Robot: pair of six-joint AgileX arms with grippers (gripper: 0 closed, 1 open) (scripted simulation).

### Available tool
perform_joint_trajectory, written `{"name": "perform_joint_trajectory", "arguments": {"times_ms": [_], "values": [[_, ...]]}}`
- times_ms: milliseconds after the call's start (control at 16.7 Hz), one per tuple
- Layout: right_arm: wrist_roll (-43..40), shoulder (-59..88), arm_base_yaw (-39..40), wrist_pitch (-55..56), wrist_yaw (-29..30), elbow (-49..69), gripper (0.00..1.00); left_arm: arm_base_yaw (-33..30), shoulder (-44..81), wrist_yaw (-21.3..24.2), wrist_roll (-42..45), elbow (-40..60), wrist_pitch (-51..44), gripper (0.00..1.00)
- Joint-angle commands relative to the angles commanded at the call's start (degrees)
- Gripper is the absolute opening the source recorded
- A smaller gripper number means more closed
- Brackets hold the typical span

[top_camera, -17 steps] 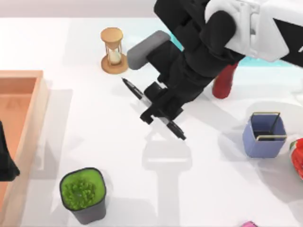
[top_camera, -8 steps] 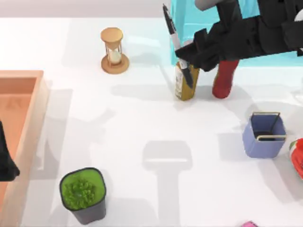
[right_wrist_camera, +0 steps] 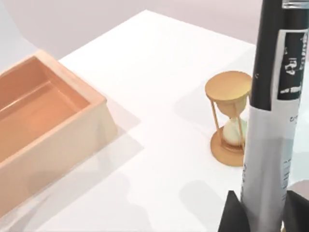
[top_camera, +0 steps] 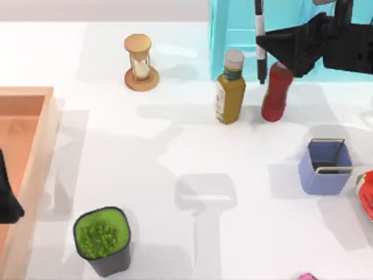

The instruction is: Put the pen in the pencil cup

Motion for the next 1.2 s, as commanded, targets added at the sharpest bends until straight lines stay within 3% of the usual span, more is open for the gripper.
{"name": "perform_joint_trajectory", "arguments": {"times_ms": [480,900,1200], "values": [[5.3,-0.5,-9.7,26.4,-12.6,-13.9,0.00,0.0,0.0,0.0,0.0,0.0,0.0,1.00],[9.0,-1.2,-21.1,56.1,-25.4,-27.1,0.00,0.0,0.0,0.0,0.0,0.0,0.0,1.00],[10.0,-2.9,-26.8,64.3,-30.1,-33.2,0.00,0.0,0.0,0.0,0.0,0.0,0.0,1.00]]}}
